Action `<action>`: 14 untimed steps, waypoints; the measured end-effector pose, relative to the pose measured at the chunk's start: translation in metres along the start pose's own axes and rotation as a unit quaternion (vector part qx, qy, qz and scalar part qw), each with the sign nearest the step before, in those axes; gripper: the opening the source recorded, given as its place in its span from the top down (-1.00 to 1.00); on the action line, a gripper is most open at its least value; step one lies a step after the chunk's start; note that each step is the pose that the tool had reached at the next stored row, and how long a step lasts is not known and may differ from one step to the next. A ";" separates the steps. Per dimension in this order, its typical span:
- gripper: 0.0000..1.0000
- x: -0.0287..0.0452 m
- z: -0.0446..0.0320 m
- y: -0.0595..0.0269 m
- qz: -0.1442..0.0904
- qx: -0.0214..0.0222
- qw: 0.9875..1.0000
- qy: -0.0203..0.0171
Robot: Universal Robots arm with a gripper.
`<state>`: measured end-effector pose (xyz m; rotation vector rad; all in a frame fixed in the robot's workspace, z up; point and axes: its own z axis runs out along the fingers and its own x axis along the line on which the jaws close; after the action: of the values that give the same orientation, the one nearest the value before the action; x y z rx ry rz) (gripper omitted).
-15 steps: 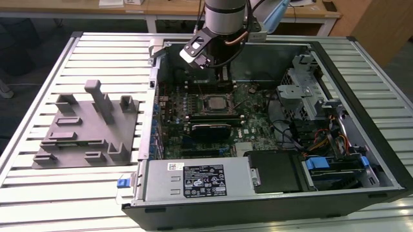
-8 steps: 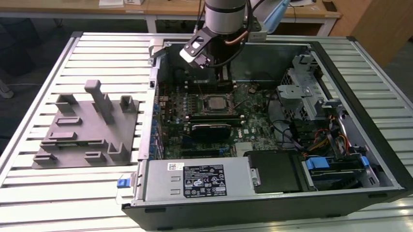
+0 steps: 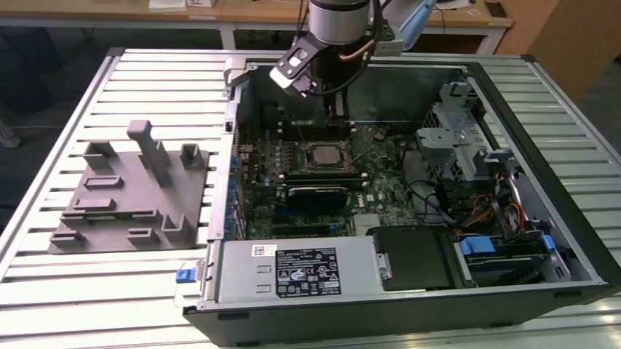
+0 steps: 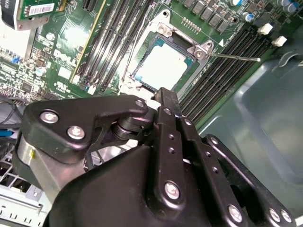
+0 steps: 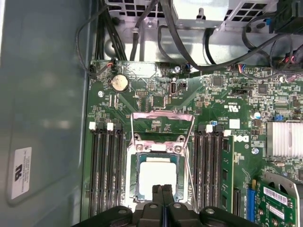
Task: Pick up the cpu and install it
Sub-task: 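Close the cpu cover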
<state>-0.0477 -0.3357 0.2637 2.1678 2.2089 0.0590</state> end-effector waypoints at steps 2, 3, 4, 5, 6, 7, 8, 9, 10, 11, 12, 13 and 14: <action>0.79 0.0000 -0.0007 0.0000 0.000 0.000 1.000 0.000; 0.79 0.0000 -0.0007 0.0001 0.000 0.000 1.000 0.000; 0.79 0.0000 -0.0007 0.0001 0.000 0.000 1.000 0.000; 0.79 0.0000 -0.0009 0.0001 0.000 0.000 1.000 0.000; 0.79 0.0000 -0.0009 0.0001 0.000 0.000 1.000 0.000; 0.79 0.0000 -0.0009 0.0002 0.000 0.000 1.000 0.000; 0.79 0.0000 -0.0009 0.0010 0.000 0.000 1.000 0.000; 0.79 0.0000 -0.0009 0.0024 0.000 0.000 1.000 0.000; 0.79 -0.0001 -0.0008 0.0038 0.000 0.000 1.000 0.000; 0.79 -0.0001 -0.0006 0.0057 0.000 0.000 1.000 0.000; 0.79 -0.0001 -0.0005 0.0076 0.000 0.000 1.000 0.000; 0.79 -0.0002 -0.0004 0.0096 0.000 0.000 1.000 0.000; 0.79 -0.0002 -0.0002 0.0115 0.000 0.000 1.000 0.000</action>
<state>-0.0363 -0.3357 0.2647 2.1677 2.2088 0.0592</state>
